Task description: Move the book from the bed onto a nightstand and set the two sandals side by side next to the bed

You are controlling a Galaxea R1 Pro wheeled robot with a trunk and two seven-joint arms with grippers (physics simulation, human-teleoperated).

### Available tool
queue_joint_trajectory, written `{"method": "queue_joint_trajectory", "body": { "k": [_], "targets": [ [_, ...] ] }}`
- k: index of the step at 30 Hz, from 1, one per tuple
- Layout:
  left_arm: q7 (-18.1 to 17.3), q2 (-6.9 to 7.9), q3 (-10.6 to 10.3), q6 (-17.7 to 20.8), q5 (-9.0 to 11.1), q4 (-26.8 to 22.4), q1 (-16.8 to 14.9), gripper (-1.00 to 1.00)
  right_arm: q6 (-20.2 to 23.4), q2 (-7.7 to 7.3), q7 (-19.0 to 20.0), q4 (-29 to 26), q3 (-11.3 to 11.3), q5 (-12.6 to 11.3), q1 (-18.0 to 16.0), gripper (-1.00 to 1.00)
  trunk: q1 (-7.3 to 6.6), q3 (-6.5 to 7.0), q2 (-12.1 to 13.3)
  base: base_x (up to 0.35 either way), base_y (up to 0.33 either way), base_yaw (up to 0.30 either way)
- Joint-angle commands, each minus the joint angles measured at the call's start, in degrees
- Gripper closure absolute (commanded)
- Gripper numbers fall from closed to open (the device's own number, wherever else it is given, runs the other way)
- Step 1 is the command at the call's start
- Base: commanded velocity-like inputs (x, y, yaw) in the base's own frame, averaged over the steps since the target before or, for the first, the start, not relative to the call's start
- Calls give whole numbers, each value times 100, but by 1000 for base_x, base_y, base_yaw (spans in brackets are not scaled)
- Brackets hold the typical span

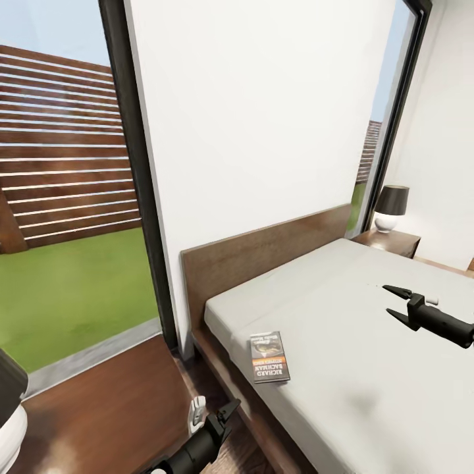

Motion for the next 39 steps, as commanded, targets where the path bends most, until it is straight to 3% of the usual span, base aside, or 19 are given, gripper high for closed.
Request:
{"method": "queue_joint_trajectory", "body": {
  "k": [1, 13, 24, 39],
  "targets": [
    [3, -1, 5, 49, 52, -1, -3, -100, 27, 3, 22, 3, -21, 24, -6, -100, -1, -6, -3, 0, 0, -3],
    [-3, 3, 26, 41, 51, -2, -3, -100, 27, 2, 13, 35, -21, 26, -6, -100, -1, -6, -3, 0, 0, -1],
    [-14, -1, 282, 48, 60, -2, -3, -100, 27, 2, 13, 70, -21, 19, -6, -100, -1, -6, -3, 0, 0, 0],
    [-21, 5, 324, 57, 63, -2, -3, -100, 27, 3, 18, 73, -21, 17, -6, -100, -1, -6, -3, 0, 0, -27]
  ]
}}
